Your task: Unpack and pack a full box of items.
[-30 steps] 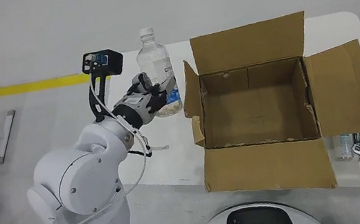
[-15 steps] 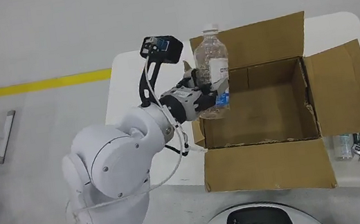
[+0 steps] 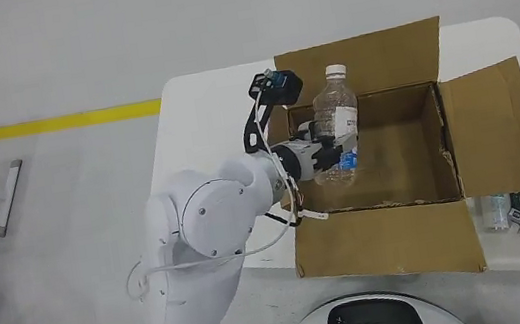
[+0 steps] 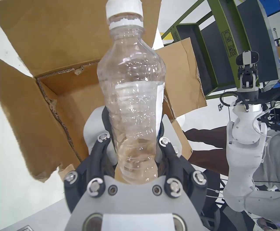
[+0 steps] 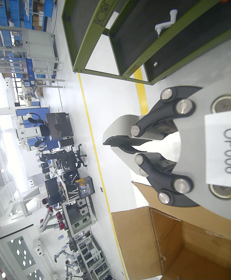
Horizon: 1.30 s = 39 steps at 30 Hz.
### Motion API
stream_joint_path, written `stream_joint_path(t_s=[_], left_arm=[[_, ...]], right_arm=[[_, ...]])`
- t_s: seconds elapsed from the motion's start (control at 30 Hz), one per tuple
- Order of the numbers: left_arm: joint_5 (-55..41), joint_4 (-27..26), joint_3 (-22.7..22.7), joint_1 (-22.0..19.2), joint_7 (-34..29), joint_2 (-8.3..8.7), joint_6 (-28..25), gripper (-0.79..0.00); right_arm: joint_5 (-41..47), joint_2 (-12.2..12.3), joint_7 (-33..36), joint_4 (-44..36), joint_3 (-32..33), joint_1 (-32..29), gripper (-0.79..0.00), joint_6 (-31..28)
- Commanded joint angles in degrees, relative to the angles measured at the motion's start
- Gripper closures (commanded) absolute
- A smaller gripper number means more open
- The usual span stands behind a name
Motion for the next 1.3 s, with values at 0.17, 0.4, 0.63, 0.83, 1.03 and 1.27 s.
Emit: stream_joint_path(t_s=[0.17, 0.4, 0.63, 0.83, 1.03, 1.27], left_arm=[[-0.8, 1.2, 1.5, 1.7, 3.2, -0.04, -1.0, 0.000], [-3.9, 8.7, 8.2, -2.5, 5.3, -1.57, 4.5, 0.000], [3.4, 19.2, 15.9, -8.4, 3.8, -2.88, 9.6, 0.000], [5.9, 25.0, 18.8, -10.3, 2.1, -3.78, 13.1, 0.000], [7.0, 29.5, 20.4, -11.0, 1.5, -4.41, 12.9, 0.000], [5.8, 33.2, 20.9, -11.7, 1.0, -5.19, 12.4, 0.000]], right_arm=[[0.0, 0.0, 0.0, 0.0, 0.0, 0.0, 0.000, 0.0], [0.0, 0.0, 0.0, 0.0, 0.0, 0.0, 0.000, 0.0], [0.0, 0.0, 0.0, 0.0, 0.0, 0.0, 0.000, 0.0], [0.0, 0.0, 0.0, 0.0, 0.0, 0.0, 0.000, 0.0], [0.0, 0.0, 0.0, 0.0, 0.0, 0.0, 0.000, 0.0], [0.0, 0.0, 0.0, 0.0, 0.0, 0.0, 0.000, 0.0]])
